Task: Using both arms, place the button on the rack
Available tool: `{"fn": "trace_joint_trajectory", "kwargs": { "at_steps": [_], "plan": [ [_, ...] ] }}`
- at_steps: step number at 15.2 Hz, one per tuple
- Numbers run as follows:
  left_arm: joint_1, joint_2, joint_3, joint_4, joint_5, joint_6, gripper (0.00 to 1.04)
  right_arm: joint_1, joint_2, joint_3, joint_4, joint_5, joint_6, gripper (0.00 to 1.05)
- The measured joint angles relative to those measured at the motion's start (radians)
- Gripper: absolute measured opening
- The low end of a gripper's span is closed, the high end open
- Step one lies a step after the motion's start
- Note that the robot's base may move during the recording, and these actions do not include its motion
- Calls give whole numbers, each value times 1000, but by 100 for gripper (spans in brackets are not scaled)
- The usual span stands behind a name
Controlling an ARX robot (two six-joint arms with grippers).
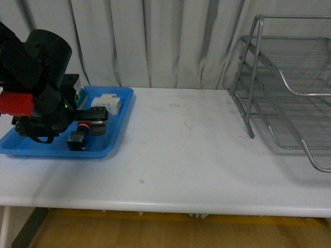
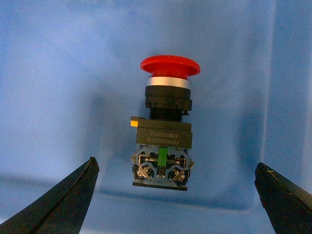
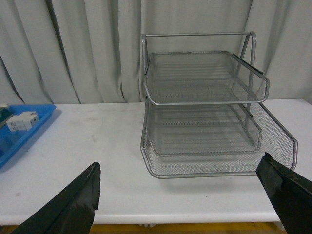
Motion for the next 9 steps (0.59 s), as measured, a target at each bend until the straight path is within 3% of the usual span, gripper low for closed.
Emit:
{"fn": "trace_joint_trajectory", "kwargs": {
  "at_steps": [7,8,9],
  "plan": [
    [2,84,71,31,4,-4,98,0,0,0,0,0,0,98],
    [2,86,71,40,4,-3,88,0,0,0,0,0,0,98],
    [2,89,71,48,4,-2,85,0,0,0,0,0,0,98]
  ]
}}
